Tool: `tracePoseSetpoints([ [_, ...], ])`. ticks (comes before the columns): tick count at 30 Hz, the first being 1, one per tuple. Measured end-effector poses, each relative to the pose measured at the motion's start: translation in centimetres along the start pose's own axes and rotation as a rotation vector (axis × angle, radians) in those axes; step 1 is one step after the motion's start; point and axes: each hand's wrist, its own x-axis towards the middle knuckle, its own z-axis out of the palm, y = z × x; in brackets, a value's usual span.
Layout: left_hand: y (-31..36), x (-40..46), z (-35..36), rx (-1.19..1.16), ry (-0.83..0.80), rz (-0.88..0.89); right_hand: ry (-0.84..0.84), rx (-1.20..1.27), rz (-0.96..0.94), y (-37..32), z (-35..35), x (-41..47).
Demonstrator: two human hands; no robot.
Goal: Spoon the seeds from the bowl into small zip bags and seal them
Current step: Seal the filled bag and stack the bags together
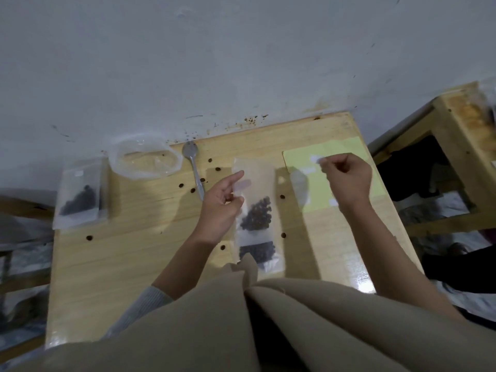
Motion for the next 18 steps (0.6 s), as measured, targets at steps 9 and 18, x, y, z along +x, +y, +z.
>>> tracePoseSetpoints([
  [9, 1.1, -1.8, 0.3, -0.167, -0.030, 0.049, -0.210, 0.209, -0.003, -2.4, 4.9, -7.8],
  [18, 1.1, -4.2, -1.4, -0.267, 0.193, 0.086, -0.235, 0.142, -0.040, -3.7, 6.8, -12.2],
])
